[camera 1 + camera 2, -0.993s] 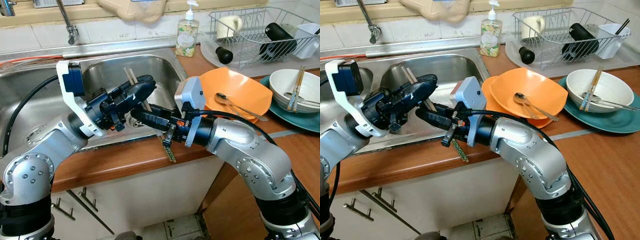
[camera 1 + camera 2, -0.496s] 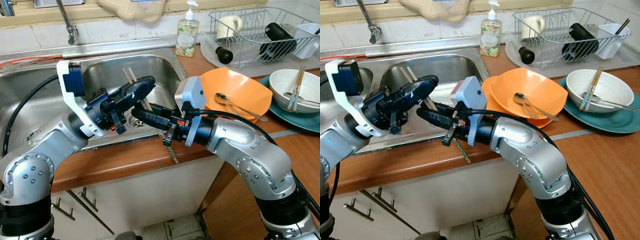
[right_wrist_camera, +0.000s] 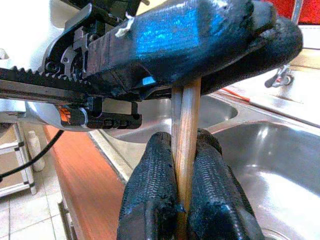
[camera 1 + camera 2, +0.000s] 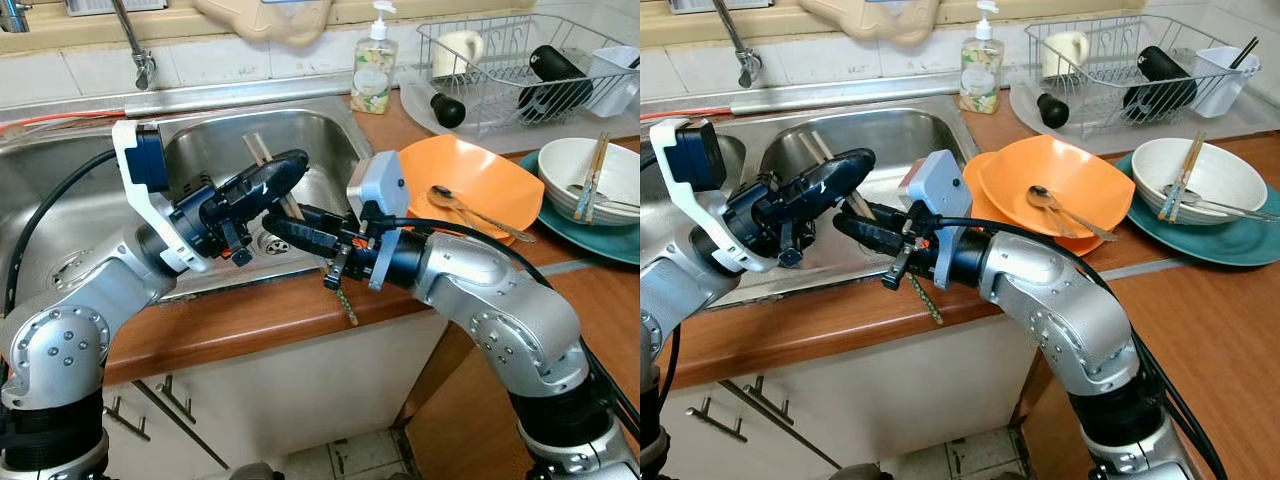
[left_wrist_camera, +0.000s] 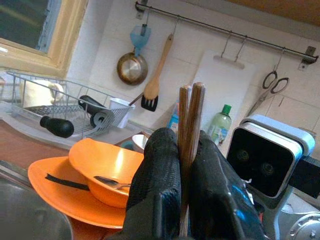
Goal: Kitchen organization
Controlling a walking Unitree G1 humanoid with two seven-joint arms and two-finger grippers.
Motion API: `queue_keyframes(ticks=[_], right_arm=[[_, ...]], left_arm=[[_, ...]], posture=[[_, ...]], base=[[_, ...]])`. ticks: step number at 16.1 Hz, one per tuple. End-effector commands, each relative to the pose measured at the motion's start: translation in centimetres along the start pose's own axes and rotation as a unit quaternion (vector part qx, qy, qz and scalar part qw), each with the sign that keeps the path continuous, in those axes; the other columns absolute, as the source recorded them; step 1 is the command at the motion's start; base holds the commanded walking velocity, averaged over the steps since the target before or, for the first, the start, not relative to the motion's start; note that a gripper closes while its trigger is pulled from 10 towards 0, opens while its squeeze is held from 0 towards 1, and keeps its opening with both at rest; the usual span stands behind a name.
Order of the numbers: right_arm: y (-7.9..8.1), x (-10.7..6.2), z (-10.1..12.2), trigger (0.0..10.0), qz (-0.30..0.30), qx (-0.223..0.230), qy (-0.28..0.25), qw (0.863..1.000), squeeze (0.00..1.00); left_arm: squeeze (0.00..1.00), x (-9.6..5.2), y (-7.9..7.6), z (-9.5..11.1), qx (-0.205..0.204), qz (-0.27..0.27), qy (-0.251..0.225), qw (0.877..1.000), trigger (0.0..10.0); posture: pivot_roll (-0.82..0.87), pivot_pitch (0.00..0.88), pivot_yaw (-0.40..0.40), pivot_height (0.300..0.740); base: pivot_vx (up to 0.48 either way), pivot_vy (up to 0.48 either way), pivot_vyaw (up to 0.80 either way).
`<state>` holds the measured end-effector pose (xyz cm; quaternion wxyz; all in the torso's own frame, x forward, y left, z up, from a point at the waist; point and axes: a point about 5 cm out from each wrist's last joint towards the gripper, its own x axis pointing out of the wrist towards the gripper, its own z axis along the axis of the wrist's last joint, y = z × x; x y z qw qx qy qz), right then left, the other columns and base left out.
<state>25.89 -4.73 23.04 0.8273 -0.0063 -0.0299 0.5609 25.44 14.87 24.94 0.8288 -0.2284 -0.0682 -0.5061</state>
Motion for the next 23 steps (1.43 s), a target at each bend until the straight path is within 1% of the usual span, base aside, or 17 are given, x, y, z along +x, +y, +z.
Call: queue_keyframes(ticks=[1,2,3,4,5,6,9,11,13,14,15,16,17,18,19,20,23], right_arm=[[-0.1,0.1,0.5,10.0,-0.005,-0.019,-0.007,1.000,0.00],[-0.2,0.1,0.6,10.0,-0.007,-0.016,-0.010,1.000,0.00],[-0.2,0.1,0.7,10.0,-0.007,-0.010,-0.015,1.000,0.76],[-0.2,0.1,0.7,10.0,-0.008,-0.009,-0.016,1.000,1.00],[-0.4,0.1,0.8,10.0,-0.017,-0.015,-0.019,1.000,1.00],[-0.6,0.1,1.0,10.0,-0.027,-0.025,-0.020,0.999,0.00],[-0.8,0.1,1.1,10.0,-0.034,-0.035,-0.020,0.999,0.00],[-0.9,0.0,1.3,10.0,-0.041,-0.042,-0.020,0.998,0.00],[-1.1,-0.2,1.4,10.0,-0.050,-0.051,-0.017,0.997,0.00],[-1.2,-0.3,1.4,10.0,-0.055,-0.054,-0.013,0.997,0.00],[-1.2,-0.3,1.3,10.0,-0.056,-0.054,-0.012,0.997,0.00],[-1.1,-0.3,1.3,10.0,-0.062,-0.053,-0.011,0.997,0.00],[-1.1,-0.3,1.2,10.0,-0.064,-0.053,-0.011,0.997,0.00],[-1.1,-0.4,1.2,10.0,-0.071,-0.051,-0.011,0.996,0.00],[-1.1,-0.4,1.2,10.0,-0.076,-0.049,-0.013,0.996,0.00],[-1.1,-0.3,1.2,10.0,-0.081,-0.046,-0.014,0.995,0.00],[-1.7,-0.2,0.9,10.0,-0.126,-0.031,-0.005,0.991,0.00]], left_arm=[[0.00,0.2,0.3,0.5,0.010,0.008,-0.003,1.000,0.0],[0.00,0.2,0.3,0.6,0.012,0.008,-0.008,1.000,0.0],[0.00,0.2,0.4,0.9,0.014,0.011,-0.014,1.000,0.0],[0.00,0.3,0.4,0.9,0.014,0.011,-0.016,1.000,0.0],[0.00,0.3,0.6,1.3,0.020,0.019,-0.025,0.999,0.0],[0.00,0.3,1.0,1.7,0.027,0.032,-0.039,0.998,0.0],[0.00,0.2,2.4,2.7,0.051,0.072,-0.058,0.994,0.0],[0.00,0.2,3.9,3.4,0.068,0.117,-0.073,0.988,0.0],[0.00,0.2,6.9,3.9,0.081,0.223,-0.079,0.968,0.0],[0.00,0.1,9.0,3.4,0.098,0.297,-0.057,0.948,0.0],[0.00,0.1,9.4,3.3,0.098,0.307,-0.055,0.945,0.0],[0.00,0.4,10.9,2.7,0.082,0.344,-0.058,0.933,0.0],[0.00,0.6,11.3,2.4,0.080,0.352,-0.054,0.931,0.0],[0.00,0.9,12.7,1.2,0.057,0.396,-0.029,0.916,9.1],[0.02,1.0,13.6,0.4,0.033,0.417,-0.025,0.908,10.0],[1.00,1.1,14.1,-0.3,0.023,0.427,-0.009,0.904,10.0],[1.00,0.5,15.3,-1.6,0.030,0.474,0.043,0.879,10.0]], posture=[[0.04,0.000,0.060,0.740],[0.04,0.000,0.062,0.740],[0.04,0.000,0.061,0.740],[0.04,0.000,0.061,0.740],[0.04,0.000,0.061,0.740],[0.03,0.000,0.062,0.740],[0.03,0.000,0.063,0.740],[0.03,0.000,0.063,0.740],[0.02,0.000,0.061,0.740],[0.02,0.000,0.060,0.740],[0.02,0.000,0.060,0.740],[0.01,0.000,0.061,0.740],[0.01,0.000,0.061,0.740],[0.01,0.000,0.061,0.740],[0.01,0.000,0.061,0.740],[0.00,0.000,0.063,0.740],[-0.01,0.000,0.067,0.740]], base=[[0.000,0.000,0.00],[0.000,0.000,0.00],[0.000,0.000,0.00],[0.000,0.000,0.00],[0.000,0.000,0.00],[0.000,0.000,0.00],[0.000,0.000,0.00],[0.000,0.000,0.00],[0.000,0.000,0.00],[0.000,0.000,0.00],[0.000,0.000,0.00],[0.000,0.000,0.00],[0.000,0.000,0.00],[0.000,0.000,0.00],[0.000,0.000,0.00],[0.000,0.000,0.00],[0.000,0.000,0.00]])
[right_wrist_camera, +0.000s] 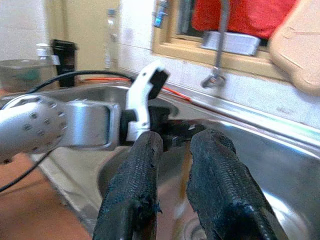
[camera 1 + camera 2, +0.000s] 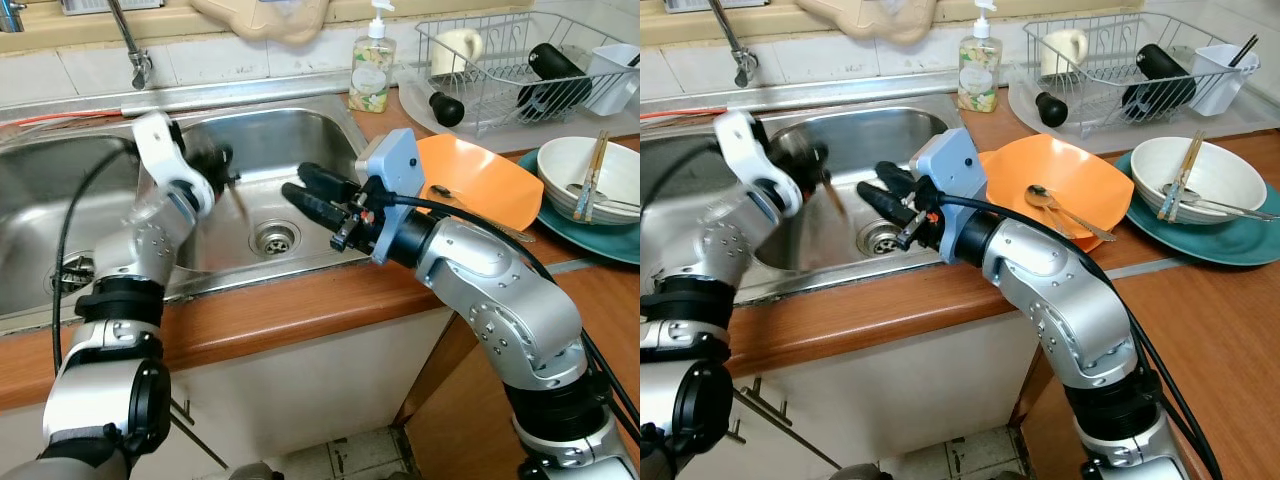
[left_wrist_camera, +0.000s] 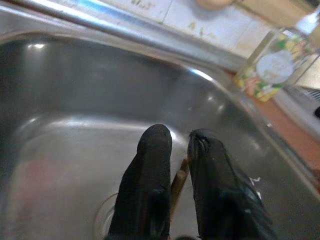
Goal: Kitchen organization
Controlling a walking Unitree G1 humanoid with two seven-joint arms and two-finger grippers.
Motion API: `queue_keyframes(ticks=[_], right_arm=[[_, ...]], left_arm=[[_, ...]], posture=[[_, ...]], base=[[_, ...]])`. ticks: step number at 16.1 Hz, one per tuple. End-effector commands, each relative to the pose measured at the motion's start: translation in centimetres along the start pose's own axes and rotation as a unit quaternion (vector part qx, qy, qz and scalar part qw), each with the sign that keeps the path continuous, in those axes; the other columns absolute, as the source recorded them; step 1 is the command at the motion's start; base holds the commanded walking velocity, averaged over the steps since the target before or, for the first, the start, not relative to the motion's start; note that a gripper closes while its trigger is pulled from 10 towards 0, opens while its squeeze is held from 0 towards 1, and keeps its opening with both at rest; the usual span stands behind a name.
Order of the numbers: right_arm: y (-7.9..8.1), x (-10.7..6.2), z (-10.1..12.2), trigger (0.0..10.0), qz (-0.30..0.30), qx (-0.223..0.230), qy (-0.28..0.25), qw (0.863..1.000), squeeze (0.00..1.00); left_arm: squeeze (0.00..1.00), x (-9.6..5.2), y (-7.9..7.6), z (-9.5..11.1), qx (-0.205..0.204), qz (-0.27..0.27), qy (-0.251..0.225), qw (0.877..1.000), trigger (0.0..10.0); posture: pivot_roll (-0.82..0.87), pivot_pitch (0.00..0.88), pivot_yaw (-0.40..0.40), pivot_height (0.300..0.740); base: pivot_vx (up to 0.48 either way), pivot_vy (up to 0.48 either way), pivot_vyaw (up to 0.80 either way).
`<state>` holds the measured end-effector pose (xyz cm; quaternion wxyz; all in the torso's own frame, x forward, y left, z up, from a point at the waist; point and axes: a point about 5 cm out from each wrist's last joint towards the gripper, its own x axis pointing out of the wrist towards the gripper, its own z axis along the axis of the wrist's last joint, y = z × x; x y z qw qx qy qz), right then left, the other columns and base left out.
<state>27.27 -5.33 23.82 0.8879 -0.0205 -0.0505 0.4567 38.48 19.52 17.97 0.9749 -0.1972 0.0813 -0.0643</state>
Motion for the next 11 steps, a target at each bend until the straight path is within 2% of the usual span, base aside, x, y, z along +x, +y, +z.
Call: queue_keyframes(ticks=[1,4,6,8,9,11], right_arm=[[-0.5,-0.1,0.1,10.0,-0.026,0.008,0.001,1.000,0.00],[-1.8,-0.3,1.3,10.0,-0.092,0.014,-0.035,0.995,0.00],[-3.0,-0.8,3.3,10.0,-0.149,0.000,-0.090,0.985,0.00],[-4.1,-1.8,4.5,10.0,-0.185,-0.011,-0.101,0.978,0.00],[-5.1,-2.7,5.3,10.0,-0.223,-0.019,-0.110,0.968,0.00],[-5.8,-3.8,5.5,10.0,-0.254,-0.019,-0.105,0.961,0.00]], left_arm=[[1.00,0.2,-0.1,1.1,0.023,0.006,-0.009,1.000,10.0],[1.00,0.4,-0.8,2.8,0.072,-0.030,-0.047,0.996,10.0],[1.00,-0.1,-2.0,4.2,0.147,-0.073,-0.095,0.982,10.0],[0.00,-0.9,-2.5,5.1,0.206,-0.092,-0.133,0.965,10.0],[0.00,-1.7,-2.9,5.6,0.238,-0.109,-0.157,0.952,10.0],[0.00,-2.9,-3.3,5.9,0.251,-0.132,-0.179,0.942,10.0]], posture=[[-0.01,0.000,0.070,0.740],[-0.01,0.000,0.072,0.740],[-0.02,0.000,0.083,0.740],[-0.02,0.000,0.075,0.740],[-0.02,0.000,0.068,0.740],[-0.02,0.000,0.063,0.740]], base=[[0.000,0.000,0.00],[0.000,0.000,0.00],[0.000,0.000,0.00],[0.000,0.000,0.00],[0.000,0.000,0.00],[0.000,0.000,0.00]])
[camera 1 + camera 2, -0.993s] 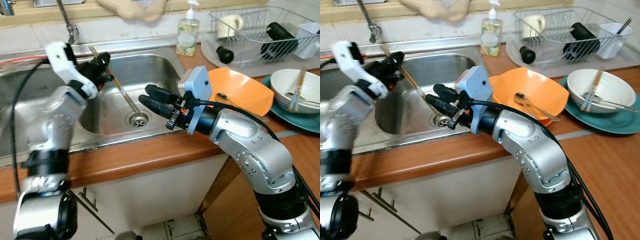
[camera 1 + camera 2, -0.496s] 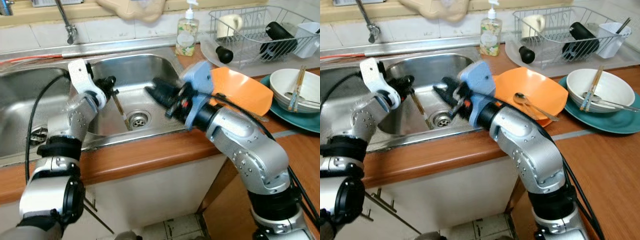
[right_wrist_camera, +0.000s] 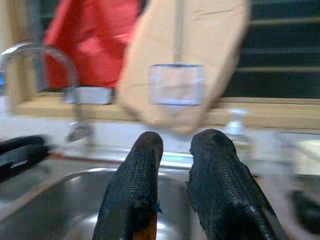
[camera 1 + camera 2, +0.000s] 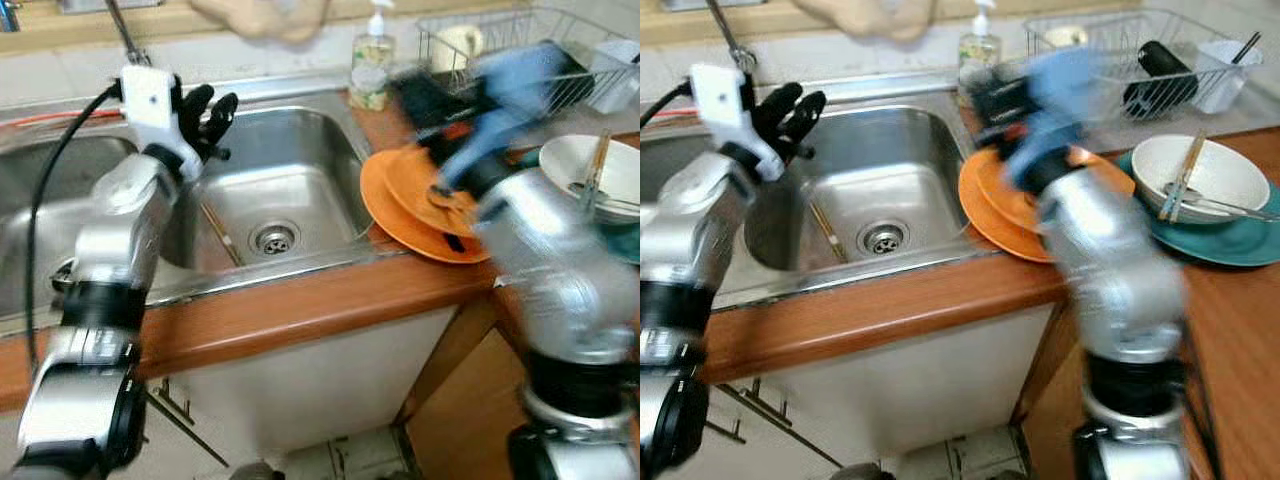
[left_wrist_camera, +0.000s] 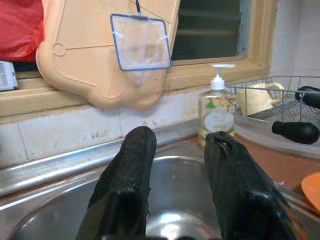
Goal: Kitchen organization
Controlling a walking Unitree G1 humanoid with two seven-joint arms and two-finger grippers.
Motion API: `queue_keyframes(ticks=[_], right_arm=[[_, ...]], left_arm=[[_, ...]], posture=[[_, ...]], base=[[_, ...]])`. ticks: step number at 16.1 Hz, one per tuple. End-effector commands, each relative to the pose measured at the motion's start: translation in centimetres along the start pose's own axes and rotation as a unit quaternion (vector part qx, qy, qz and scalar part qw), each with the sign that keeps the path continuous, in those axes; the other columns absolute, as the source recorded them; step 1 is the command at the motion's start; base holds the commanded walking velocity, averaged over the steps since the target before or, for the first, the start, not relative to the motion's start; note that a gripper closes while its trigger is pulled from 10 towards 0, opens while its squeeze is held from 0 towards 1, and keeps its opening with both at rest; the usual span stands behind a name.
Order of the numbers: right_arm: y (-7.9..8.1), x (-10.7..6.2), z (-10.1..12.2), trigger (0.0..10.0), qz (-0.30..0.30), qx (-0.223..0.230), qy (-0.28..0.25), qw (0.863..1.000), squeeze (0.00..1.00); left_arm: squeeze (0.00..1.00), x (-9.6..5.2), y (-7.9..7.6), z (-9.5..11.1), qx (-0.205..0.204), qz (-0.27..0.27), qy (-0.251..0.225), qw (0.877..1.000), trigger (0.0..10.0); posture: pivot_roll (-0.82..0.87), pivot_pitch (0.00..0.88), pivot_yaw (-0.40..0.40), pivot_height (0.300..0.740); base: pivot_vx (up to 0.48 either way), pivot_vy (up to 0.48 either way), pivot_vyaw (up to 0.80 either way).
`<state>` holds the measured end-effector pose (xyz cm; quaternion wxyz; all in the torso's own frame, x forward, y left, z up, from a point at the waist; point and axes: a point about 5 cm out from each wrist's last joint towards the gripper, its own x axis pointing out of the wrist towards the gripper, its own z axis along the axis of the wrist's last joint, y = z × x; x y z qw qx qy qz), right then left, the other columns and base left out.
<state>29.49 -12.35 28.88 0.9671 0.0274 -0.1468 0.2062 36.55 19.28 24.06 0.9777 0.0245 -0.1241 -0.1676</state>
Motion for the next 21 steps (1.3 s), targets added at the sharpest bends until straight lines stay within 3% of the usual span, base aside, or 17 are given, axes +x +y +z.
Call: queue_keyframes(ticks=[1,2,3,4,5,8,11,14,15,16,19,21], right_arm=[[0.0,-0.4,0.7,10.0,0.006,-0.004,0.000,1.000,0.00],[-0.6,-1.1,0.6,10.0,-0.013,-0.018,0.009,1.000,0.45],[-1.1,-1.9,0.3,10.0,-0.030,-0.020,0.021,0.999,1.00],[-1.2,-2.2,0.2,10.0,-0.034,-0.017,0.023,0.999,1.00],[-1.7,-3.3,-0.1,10.0,-0.052,-0.020,0.032,0.998,1.00],[-2.1,-4.9,-0.5,10.0,-0.050,-0.024,0.036,0.998,1.00],[-3.5,-7.2,-1.1,10.0,-0.042,-0.025,0.065,0.997,1.00],[-4.8,-9.6,-1.7,10.0,-0.067,-0.041,0.101,0.992,1.00],[-5.3,-10.2,-1.9,10.0,-0.074,-0.036,0.105,0.991,0.95],[-5.6,-10.6,-2.0,10.0,-0.073,-0.027,0.111,0.991,0.00],[-6.2,-11.9,-3.0,10.0,-0.045,-0.006,0.150,0.988,0.00],[-6.1,-12.5,-3.7,10.0,-0.035,-0.004,0.170,0.985,0.00]], left_arm=[[0.00,-0.6,-0.6,1.3,0.022,-0.020,-0.022,0.999,10.0],[0.00,-1.6,-1.2,1.4,0.025,-0.034,-0.025,0.999,10.0],[0.00,-2.6,-1.9,1.2,0.019,-0.041,-0.021,0.999,10.0],[0.00,-3.0,-2.2,1.2,0.018,-0.043,-0.020,0.999,10.0],[0.00,-4.8,-3.7,0.5,-0.006,-0.041,-0.012,0.999,10.0],[0.00,-6.9,-6.1,-1.2,-0.030,-0.060,0.020,0.998,10.0],[0.00,-8.2,-8.5,-2.3,-0.038,-0.108,0.039,0.993,10.0],[0.00,-9.2,-9.3,-2.2,-0.055,-0.133,0.039,0.989,10.0],[0.00,-9.6,-9.7,-2.3,-0.066,-0.161,0.046,0.984,10.0],[0.00,-9.9,-10.0,-2.4,-0.069,-0.182,0.054,0.979,10.0],[0.00,-10.5,-11.0,-2.6,-0.073,-0.243,0.074,0.965,10.0],[0.00,-10.6,-11.1,-2.5,-0.074,-0.254,0.078,0.961,10.0]], posture=[[-0.02,0.000,0.054,0.740],[-0.02,0.000,0.051,0.740],[-0.02,0.000,0.049,0.740],[-0.02,0.000,0.048,0.740],[-0.03,0.000,0.050,0.740],[-0.04,0.000,0.048,0.740],[-0.06,0.000,0.049,0.740],[-0.08,0.000,0.055,0.740],[-0.09,0.000,0.058,0.740],[-0.10,0.000,0.060,0.740],[-0.10,0.000,0.064,0.740],[-0.10,0.000,0.068,0.740]], base=[[0.000,0.000,0.00],[0.000,0.000,0.00],[0.000,0.000,0.00],[0.000,0.000,0.00],[0.000,0.000,0.00],[0.000,0.000,0.00],[0.000,0.000,0.00],[0.000,0.000,0.00],[0.000,0.000,0.00],[0.000,0.000,0.00],[0.000,0.000,0.00],[0.000,0.000,0.00]])
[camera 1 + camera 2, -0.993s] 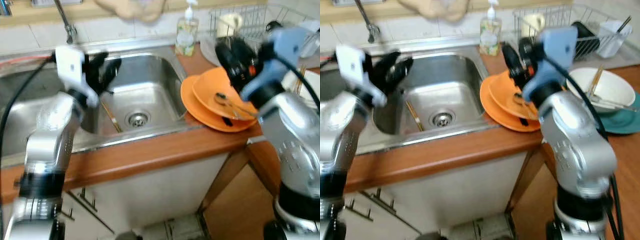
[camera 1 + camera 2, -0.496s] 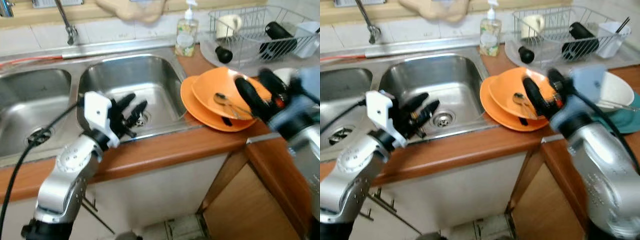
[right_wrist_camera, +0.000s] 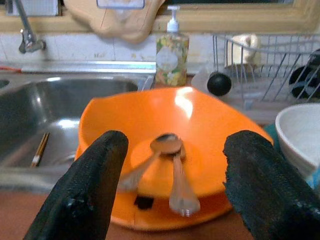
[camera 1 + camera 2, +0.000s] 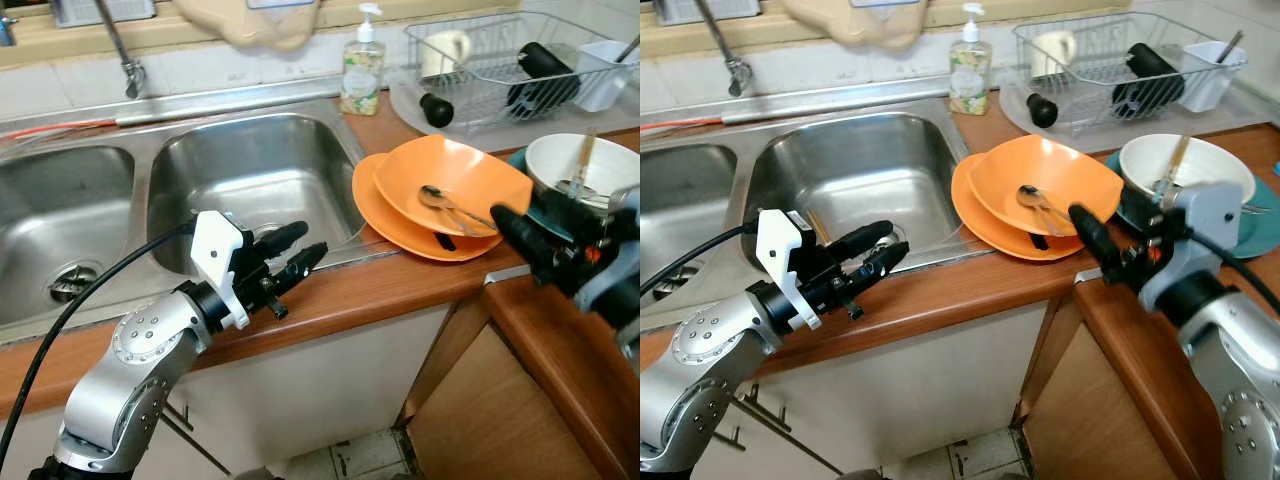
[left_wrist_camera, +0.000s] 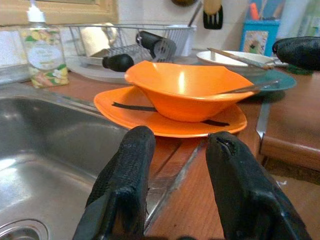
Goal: Kitchen organization
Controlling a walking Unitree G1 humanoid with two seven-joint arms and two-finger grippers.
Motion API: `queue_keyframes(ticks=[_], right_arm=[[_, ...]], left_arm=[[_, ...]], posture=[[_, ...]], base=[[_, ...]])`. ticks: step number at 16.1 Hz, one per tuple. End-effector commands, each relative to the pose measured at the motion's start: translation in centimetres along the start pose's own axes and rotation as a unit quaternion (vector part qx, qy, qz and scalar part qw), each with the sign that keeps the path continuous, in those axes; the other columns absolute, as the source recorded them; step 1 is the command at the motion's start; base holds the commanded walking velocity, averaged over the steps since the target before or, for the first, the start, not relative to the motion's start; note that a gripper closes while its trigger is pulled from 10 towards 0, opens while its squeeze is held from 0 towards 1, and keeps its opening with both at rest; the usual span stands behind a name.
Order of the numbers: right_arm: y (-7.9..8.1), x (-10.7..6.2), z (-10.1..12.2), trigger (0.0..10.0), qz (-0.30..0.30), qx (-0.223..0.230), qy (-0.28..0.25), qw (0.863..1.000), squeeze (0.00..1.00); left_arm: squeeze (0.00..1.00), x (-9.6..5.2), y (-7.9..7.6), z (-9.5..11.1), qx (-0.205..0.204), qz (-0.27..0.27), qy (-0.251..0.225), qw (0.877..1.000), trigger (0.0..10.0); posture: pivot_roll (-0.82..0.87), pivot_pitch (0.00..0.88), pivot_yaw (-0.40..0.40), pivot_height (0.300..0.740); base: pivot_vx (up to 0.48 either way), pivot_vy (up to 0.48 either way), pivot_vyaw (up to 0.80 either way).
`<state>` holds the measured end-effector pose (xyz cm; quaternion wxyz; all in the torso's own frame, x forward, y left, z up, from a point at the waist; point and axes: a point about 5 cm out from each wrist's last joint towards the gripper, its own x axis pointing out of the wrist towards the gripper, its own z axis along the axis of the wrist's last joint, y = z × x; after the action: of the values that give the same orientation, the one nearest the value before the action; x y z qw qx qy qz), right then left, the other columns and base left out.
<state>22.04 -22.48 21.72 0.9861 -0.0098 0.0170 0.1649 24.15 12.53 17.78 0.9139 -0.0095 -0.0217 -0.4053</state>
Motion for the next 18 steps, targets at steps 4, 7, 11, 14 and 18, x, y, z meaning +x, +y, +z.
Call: queue_keyframes(ticks=[4,7,11,14,18], right_arm=[[-0.7,-0.6,-1.0,10.0,-0.020,-0.004,0.025,0.999,0.00],[-1.0,-0.7,-1.5,7.8,-0.009,-0.012,0.044,0.999,0.00],[-0.7,0.3,-2.0,0.0,0.011,-0.003,0.040,0.999,0.00],[-1.0,0.9,-2.1,0.0,0.009,0.003,0.037,0.999,0.00],[-1.4,1.2,-2.4,0.0,0.011,0.004,0.037,0.999,0.00]], left_arm=[[0.00,-0.3,-0.7,0.3,-0.005,-0.033,0.005,0.999,10.0],[0.00,-0.2,-0.9,0.4,-0.012,-0.044,0.007,0.999,10.0],[0.00,-0.1,-1.2,0.4,-0.018,-0.052,0.008,0.998,10.0],[0.00,-0.1,-1.2,0.5,-0.019,-0.049,0.006,0.999,10.0],[0.00,-0.1,-1.2,0.4,-0.020,-0.047,0.006,0.999,10.0]], posture=[[-0.09,0.000,0.069,0.740],[-0.09,0.000,0.074,0.740],[-0.08,0.000,0.060,0.740],[-0.07,0.000,0.054,0.740],[-0.07,0.000,0.049,0.740]], base=[[0.000,0.000,0.00],[0.000,0.000,0.00],[0.000,0.000,0.00],[0.000,0.000,0.00],[0.000,0.000,0.00]])
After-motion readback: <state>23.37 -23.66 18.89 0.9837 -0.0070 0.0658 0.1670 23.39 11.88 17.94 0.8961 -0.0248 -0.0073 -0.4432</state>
